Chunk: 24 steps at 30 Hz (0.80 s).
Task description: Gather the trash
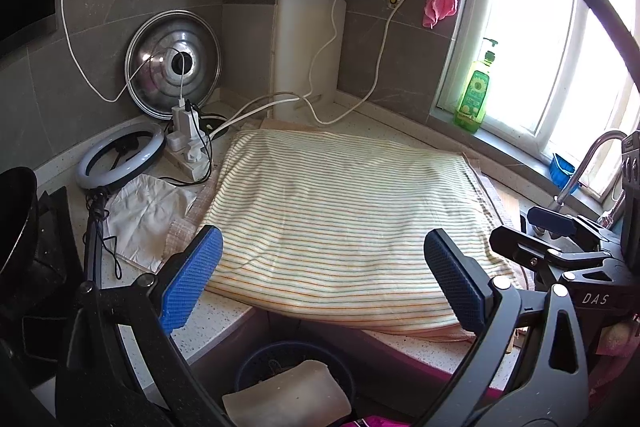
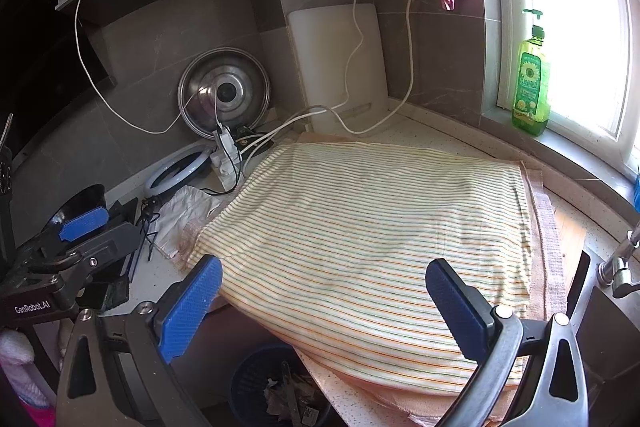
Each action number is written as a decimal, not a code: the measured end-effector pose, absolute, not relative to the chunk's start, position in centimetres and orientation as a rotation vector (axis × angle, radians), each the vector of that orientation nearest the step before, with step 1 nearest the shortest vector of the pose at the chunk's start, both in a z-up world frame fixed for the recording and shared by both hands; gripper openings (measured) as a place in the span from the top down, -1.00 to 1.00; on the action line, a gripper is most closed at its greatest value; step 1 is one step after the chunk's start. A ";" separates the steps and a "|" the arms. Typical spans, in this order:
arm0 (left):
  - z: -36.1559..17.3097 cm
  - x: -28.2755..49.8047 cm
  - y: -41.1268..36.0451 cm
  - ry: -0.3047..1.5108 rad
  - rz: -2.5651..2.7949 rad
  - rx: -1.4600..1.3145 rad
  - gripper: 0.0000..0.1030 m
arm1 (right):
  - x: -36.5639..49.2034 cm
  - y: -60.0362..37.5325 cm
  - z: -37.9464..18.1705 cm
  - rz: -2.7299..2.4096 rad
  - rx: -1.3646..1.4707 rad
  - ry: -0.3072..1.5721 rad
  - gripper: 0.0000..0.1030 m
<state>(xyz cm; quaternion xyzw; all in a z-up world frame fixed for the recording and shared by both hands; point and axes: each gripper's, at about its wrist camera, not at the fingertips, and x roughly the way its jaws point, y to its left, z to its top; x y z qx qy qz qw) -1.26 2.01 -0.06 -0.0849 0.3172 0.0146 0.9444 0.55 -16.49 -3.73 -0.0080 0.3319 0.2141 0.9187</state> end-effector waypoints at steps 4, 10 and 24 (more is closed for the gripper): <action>0.0 -1.3 1.9 0.647 0.034 -0.173 -0.99 | 0.5 -16.3 -3.8 0.442 -0.021 0.681 -1.00; -0.1 -1.5 2.1 0.642 0.046 -0.181 -0.99 | 0.8 -16.3 -3.9 0.443 -0.020 0.687 -1.00; -0.2 -1.2 1.8 0.650 0.049 -0.192 -0.98 | 1.1 -16.8 -4.3 0.427 0.001 0.701 -1.00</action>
